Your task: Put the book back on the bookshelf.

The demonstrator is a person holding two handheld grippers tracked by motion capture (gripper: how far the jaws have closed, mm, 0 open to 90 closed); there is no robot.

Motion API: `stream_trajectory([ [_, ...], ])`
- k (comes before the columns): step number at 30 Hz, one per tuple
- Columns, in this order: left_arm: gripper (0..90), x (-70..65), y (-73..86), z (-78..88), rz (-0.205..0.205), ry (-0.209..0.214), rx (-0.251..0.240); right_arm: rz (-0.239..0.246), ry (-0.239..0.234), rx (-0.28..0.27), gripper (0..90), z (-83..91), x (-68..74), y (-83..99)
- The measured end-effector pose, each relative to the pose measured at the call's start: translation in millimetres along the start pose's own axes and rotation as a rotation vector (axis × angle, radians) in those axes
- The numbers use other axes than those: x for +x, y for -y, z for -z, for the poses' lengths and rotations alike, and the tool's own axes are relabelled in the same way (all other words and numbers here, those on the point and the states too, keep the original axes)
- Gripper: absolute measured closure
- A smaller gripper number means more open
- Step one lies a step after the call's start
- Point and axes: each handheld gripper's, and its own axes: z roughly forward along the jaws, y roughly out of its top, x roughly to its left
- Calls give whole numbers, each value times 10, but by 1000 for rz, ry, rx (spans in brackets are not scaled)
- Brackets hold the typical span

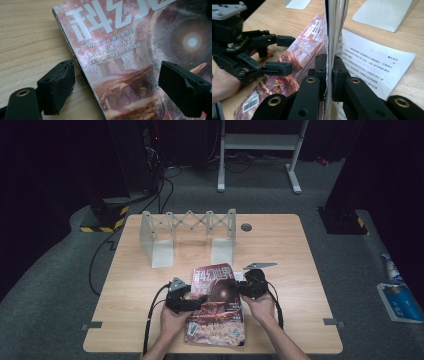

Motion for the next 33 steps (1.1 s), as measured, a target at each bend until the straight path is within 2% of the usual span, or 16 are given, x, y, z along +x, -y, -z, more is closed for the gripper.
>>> stream_trajectory([
  [8,129,23,-3,6,26,37,-6,65,-29,-35,857,76,61,-11],
  [11,129,27,-2,10,35,54,-6,74,-40,-41,857,81,70,-9],
  [15,132,15,1,10,23,68,-3,92,-51,-49,857,80,88,-2],
  [21,150,11,1,19,30,63,10,102,-57,-43,856,48,68,3],
  [26,233,24,3,56,31,54,21,88,-42,-22,855,9,14,18],
  [33,365,31,1,68,28,20,23,81,-18,25,853,-82,-45,16],
])
